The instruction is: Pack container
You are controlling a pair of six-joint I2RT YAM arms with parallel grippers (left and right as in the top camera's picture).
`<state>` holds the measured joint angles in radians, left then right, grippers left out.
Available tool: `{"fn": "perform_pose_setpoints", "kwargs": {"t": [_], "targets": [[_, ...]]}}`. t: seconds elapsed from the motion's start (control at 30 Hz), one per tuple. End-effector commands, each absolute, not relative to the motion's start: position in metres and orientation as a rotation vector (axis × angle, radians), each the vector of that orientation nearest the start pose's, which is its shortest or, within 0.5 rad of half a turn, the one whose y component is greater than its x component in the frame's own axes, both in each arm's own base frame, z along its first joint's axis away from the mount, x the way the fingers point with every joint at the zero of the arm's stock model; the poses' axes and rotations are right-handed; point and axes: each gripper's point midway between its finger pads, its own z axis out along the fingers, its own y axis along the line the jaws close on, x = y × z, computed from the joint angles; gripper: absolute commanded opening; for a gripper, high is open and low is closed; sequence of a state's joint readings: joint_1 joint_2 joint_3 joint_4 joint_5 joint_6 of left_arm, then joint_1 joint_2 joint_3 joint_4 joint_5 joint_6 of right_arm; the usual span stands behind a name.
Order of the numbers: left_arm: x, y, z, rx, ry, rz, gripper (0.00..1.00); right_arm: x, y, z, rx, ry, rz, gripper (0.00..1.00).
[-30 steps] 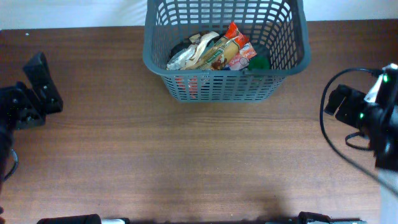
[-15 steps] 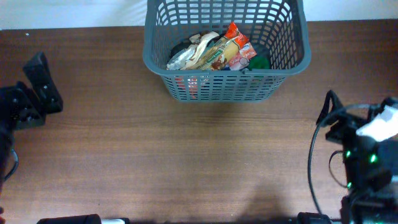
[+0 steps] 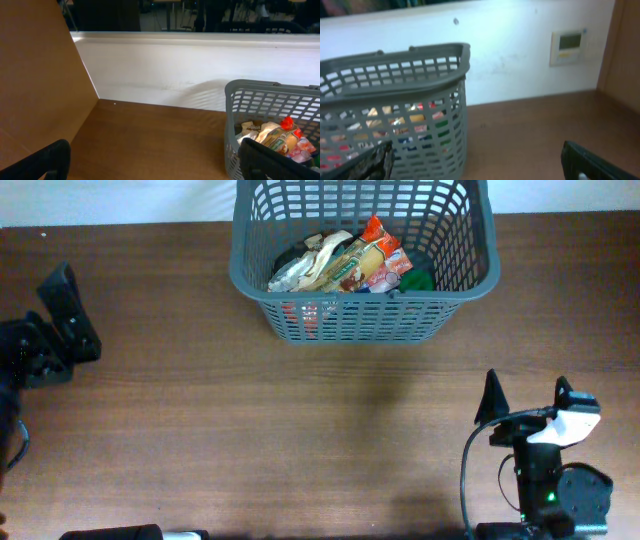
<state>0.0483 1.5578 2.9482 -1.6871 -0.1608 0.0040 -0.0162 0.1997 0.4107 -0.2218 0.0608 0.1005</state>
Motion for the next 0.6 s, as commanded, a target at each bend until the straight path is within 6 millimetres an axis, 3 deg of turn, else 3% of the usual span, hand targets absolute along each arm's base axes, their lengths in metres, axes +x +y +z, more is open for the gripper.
{"fn": "perform_pose_setpoints", "kwargs": {"t": [0.0, 0.57], "targets": [[0.234, 0.039, 0.558, -0.147, 1.863, 0.189, 0.99, 0.229, -0.009, 0.265, 0.07, 1.544, -0.016, 0.99], [0.234, 0.039, 0.558, -0.146, 1.863, 0.19, 0.99, 0.231, -0.009, 0.22, 0.081, 1.57, -0.005, 0.99]]}}
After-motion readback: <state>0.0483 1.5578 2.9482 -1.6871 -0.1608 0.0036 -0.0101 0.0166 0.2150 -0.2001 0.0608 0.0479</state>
